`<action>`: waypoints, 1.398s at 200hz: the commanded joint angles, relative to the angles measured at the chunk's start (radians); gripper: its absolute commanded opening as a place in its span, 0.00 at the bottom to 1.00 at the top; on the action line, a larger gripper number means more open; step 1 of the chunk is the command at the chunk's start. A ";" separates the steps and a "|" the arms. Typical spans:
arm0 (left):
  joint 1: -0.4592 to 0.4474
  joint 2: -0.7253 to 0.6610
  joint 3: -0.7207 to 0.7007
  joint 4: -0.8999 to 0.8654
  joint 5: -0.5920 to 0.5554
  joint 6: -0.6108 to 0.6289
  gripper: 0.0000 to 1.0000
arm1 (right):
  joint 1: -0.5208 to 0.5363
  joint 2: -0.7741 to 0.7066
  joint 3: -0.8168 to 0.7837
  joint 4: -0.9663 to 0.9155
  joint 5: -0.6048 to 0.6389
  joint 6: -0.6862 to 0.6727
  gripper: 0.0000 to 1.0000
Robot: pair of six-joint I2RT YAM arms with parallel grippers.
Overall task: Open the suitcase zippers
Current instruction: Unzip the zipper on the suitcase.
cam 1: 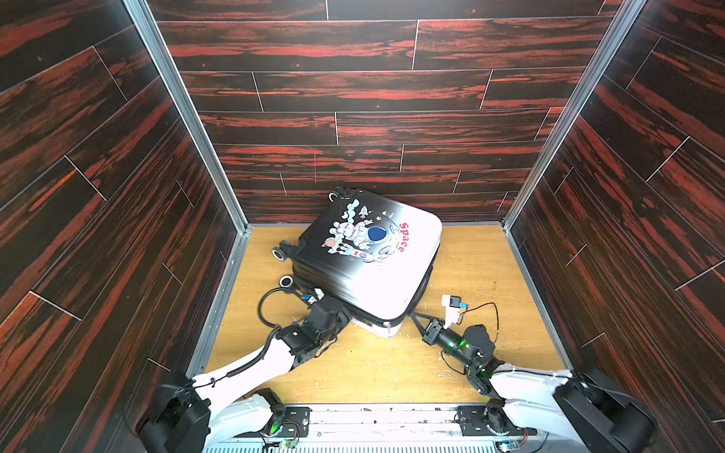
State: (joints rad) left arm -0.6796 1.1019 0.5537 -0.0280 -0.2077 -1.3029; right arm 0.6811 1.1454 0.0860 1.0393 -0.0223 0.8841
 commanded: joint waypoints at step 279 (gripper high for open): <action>-0.033 0.016 0.052 0.021 0.097 0.079 0.00 | 0.241 0.482 0.153 0.360 -0.204 0.150 0.65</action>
State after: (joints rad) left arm -0.6895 1.1126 0.5762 -0.0563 -0.1543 -1.2232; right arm 0.9249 1.5761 0.2096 1.2522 -0.1814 0.9802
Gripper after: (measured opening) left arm 0.054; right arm 0.681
